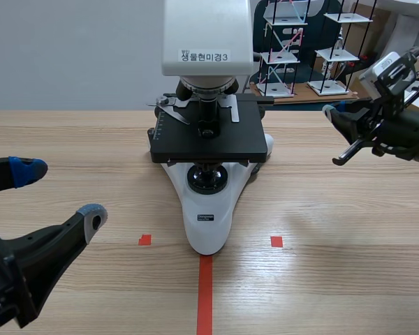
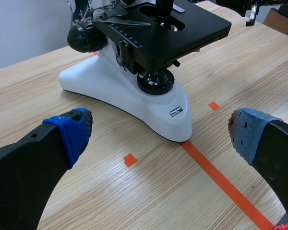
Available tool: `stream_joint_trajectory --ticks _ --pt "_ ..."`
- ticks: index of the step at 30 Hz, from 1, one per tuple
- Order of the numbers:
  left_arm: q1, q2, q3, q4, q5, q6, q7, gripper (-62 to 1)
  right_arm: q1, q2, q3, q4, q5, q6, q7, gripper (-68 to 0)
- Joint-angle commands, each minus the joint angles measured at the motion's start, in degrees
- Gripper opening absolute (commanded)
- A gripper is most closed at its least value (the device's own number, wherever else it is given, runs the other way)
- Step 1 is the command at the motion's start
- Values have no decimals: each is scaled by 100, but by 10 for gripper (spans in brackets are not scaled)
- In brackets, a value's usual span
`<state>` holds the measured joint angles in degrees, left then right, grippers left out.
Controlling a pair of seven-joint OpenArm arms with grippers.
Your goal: Return to the home posture
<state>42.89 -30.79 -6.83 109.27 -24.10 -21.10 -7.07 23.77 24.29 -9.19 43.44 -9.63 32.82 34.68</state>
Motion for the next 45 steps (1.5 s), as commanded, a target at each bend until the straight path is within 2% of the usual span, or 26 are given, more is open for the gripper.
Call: stream_joint_trajectory --ticks 1,31,37,40,43,45 --pt "9 13 -26 105 -52 -7 -81 -13 70 79 11 131 81 -20 111 -671" --pt "9 13 -26 105 -52 -7 -81 -13 68 81 13 133 83 -22 173 -666" --pt "9 13 -26 105 -52 -7 -81 -13 -387 79 201 350 125 -94 492 -518" --pt "9 13 -26 105 -52 -7 -81 -13 -804 79 284 782 129 -219 570 -480" --pt "9 13 -26 105 -52 -7 -81 -13 -1325 79 293 1403 131 -481 553 -416" --pt "9 13 -26 105 -52 -7 -81 -13 -1703 74 350 1827 315 -678 472 -318"
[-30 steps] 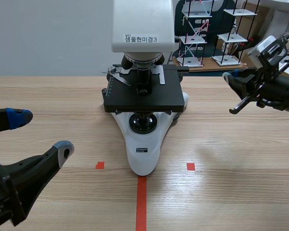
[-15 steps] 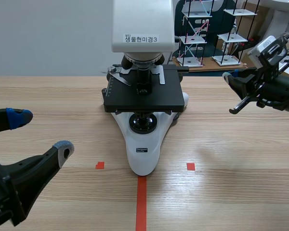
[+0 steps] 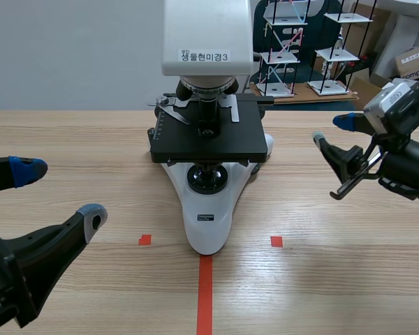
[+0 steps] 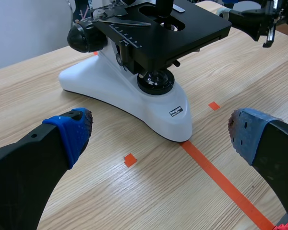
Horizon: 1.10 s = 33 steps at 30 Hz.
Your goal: Return to the home posture
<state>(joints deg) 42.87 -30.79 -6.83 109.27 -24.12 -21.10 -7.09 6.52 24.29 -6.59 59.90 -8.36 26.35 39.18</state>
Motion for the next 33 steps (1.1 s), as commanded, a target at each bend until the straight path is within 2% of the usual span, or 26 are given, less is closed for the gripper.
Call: stream_joint_trajectory --ticks 1,4,6,12,16,19,28,33 --pt "11 13 -26 105 -50 -7 -79 -13 -155 59 144 391 426 -48 -94 -262" --pt "11 13 -26 105 -50 -7 -79 -13 -710 -44 446 1060 1093 -109 -584 -162" --pt "11 13 -26 105 -50 -7 -79 -13 -1054 -116 640 1502 1333 -105 -920 -156" --pt "11 13 -26 105 -50 -7 -79 -13 -2203 -275 1014 2975 1440 -55 -1366 -93" --pt "11 13 -26 105 -50 -7 -79 -13 -2874 -306 1082 3757 1556 72 -1427 -54" --pt "11 13 -26 105 -50 -7 -79 -13 -3287 -304 1082 4068 1633 72 -1425 -46" --pt "11 13 -26 105 -50 -7 -79 -13 -4124 -348 1082 4225 1700 286 -1268 -36" --pt "11 13 -26 105 -50 -7 -79 -13 -4597 -415 1082 4815 1637 374 -1250 -36"
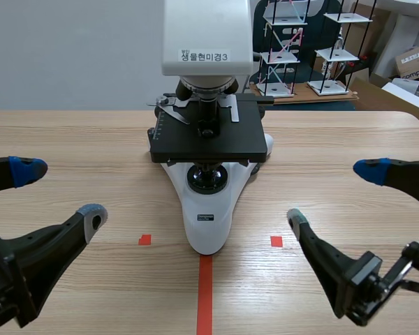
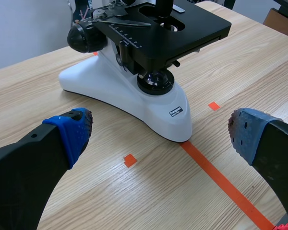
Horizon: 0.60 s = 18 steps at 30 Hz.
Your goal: Return to the home posture
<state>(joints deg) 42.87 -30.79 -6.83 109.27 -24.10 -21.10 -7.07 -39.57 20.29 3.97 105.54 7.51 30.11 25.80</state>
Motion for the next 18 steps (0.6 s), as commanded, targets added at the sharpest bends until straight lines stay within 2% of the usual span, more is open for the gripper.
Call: stream_joint_trajectory --ticks 1,5,18 --pt "11 13 -26 105 -52 -7 -81 -13 -68 -17 26 389 -4 -4 68 -34" --pt "11 13 -26 105 -52 -7 -81 -13 -170 -17 26 715 -83 -7 11 -32" --pt "11 13 -26 105 -52 -7 -81 -13 -153 -15 26 723 -81 -9 -153 -33"
